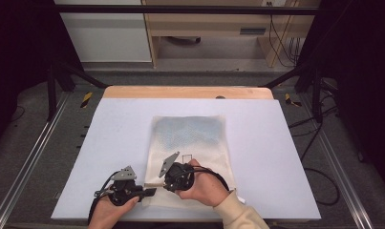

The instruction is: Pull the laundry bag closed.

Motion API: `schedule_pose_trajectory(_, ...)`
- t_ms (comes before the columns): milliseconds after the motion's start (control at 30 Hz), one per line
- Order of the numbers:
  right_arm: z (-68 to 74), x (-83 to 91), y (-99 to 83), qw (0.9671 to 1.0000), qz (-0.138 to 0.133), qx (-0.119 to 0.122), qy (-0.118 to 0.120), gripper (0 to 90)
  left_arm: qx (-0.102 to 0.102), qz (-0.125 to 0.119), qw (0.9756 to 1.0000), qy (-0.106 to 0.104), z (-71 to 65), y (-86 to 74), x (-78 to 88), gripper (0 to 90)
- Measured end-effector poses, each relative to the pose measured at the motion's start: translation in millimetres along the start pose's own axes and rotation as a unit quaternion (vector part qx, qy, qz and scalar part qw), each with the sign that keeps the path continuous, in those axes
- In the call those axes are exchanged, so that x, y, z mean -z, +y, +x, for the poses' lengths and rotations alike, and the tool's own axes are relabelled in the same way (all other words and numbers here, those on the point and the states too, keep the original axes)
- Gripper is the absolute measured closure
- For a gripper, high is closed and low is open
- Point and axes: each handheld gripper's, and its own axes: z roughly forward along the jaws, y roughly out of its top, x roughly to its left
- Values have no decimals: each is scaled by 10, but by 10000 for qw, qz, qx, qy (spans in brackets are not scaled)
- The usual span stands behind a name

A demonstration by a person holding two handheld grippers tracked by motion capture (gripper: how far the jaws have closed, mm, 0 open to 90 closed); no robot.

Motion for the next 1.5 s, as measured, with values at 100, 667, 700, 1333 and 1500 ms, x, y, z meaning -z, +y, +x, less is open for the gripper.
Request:
schedule_pose_trajectory(100, -2, 6, -2, 10000, 4, 29, -2, 821, -8, -5, 10000, 5, -4, 2, 3, 835)
schedule_pose_trajectory(667, -9, 59, -42, 10000, 48, 3, -39, 821, -32, -20, 10000, -8, -9, 8, 11, 835)
schedule_pose_trajectory(700, -10, 61, -45, 10000, 23, 4, -26, 821, -31, -19, 10000, -9, -9, 8, 12, 835)
schedule_pose_trajectory(1333, -56, 178, -215, 9995, -6, -262, -166, 821, -19, -44, 10000, 8, 3, 10, 23, 835)
schedule_pose_trajectory(1500, -77, 197, -262, 9996, 8, -217, -161, 821, -20, -41, 10000, 2, -7, 10, 22, 835)
